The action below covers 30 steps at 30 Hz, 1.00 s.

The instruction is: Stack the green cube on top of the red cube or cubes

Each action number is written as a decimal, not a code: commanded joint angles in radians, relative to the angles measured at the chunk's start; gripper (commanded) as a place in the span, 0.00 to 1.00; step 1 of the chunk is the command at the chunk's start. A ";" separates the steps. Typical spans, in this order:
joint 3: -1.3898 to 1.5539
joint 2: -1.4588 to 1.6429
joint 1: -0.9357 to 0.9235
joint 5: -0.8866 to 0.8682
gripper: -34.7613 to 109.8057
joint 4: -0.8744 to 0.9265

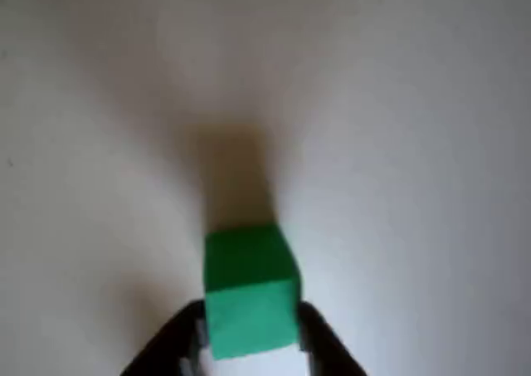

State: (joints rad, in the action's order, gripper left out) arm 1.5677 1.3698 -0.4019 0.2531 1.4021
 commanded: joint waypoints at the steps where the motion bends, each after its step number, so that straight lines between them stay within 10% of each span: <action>1: 0.005 -0.002 -0.015 0.014 0.30 -0.020; 16: 0.051 0.014 -0.017 0.043 0.37 -0.026; 30: 0.051 0.117 0.008 0.037 0.23 -0.009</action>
State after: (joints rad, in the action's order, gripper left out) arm 1.6183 1.3652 -0.4157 0.2884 1.3622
